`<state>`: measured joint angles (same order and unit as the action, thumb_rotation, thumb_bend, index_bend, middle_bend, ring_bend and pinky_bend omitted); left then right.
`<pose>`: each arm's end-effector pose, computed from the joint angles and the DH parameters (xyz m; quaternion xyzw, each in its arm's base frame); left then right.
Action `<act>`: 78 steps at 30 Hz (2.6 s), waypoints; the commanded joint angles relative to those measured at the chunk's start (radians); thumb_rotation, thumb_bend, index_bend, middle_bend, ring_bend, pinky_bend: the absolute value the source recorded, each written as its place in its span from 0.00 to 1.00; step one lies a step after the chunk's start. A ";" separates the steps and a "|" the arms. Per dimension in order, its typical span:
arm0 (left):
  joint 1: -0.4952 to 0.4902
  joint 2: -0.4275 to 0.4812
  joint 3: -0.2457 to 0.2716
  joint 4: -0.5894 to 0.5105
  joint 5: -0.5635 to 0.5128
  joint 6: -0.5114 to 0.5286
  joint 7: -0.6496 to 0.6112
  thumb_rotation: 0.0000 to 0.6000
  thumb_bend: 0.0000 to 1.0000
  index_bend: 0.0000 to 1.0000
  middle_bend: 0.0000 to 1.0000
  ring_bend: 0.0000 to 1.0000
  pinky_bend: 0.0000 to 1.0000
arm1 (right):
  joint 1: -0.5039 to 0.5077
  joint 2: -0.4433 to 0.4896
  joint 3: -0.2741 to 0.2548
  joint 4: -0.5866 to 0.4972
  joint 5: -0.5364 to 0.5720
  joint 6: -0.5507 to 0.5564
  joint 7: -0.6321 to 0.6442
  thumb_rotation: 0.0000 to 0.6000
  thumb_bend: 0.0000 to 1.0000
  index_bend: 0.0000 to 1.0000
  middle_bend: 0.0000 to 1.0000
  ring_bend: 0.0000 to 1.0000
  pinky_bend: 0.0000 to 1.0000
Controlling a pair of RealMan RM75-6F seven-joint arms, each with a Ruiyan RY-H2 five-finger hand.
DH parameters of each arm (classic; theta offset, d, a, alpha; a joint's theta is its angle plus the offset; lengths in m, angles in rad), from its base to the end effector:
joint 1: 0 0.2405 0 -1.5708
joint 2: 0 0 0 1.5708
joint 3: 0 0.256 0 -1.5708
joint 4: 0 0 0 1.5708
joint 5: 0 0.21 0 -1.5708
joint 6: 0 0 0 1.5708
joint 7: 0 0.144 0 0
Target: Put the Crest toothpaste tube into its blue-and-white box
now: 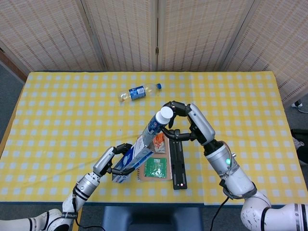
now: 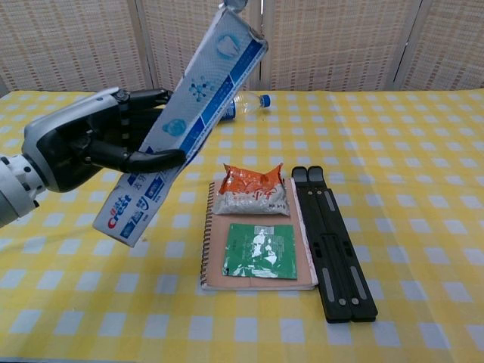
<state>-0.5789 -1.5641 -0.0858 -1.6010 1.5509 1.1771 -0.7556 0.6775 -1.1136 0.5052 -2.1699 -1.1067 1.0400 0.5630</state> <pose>-0.1263 0.2680 -0.0106 -0.5071 -0.6281 -0.5866 0.0646 -0.0195 -0.3050 0.1435 0.4596 -0.6030 0.6497 0.0560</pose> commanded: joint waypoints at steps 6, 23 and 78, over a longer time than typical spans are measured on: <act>-0.010 0.007 -0.007 -0.007 0.005 -0.001 -0.013 1.00 0.29 0.45 0.52 0.52 0.57 | 0.001 -0.010 -0.007 0.014 -0.002 0.004 -0.005 1.00 0.40 0.72 0.56 0.54 0.58; -0.029 -0.024 -0.029 0.059 -0.001 0.004 -0.064 1.00 0.29 0.45 0.52 0.52 0.57 | -0.005 0.005 -0.004 0.012 -0.006 -0.028 0.043 1.00 0.40 0.72 0.56 0.55 0.58; -0.018 0.037 0.046 0.146 0.068 0.044 0.023 1.00 0.29 0.45 0.52 0.52 0.57 | -0.153 0.200 -0.139 0.128 -0.262 -0.018 0.091 1.00 0.40 0.00 0.00 0.00 0.00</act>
<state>-0.5997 -1.5426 -0.0704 -1.5029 1.5979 1.2369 -0.7589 0.5520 -0.9400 0.3903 -2.0531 -1.3444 1.0027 0.6655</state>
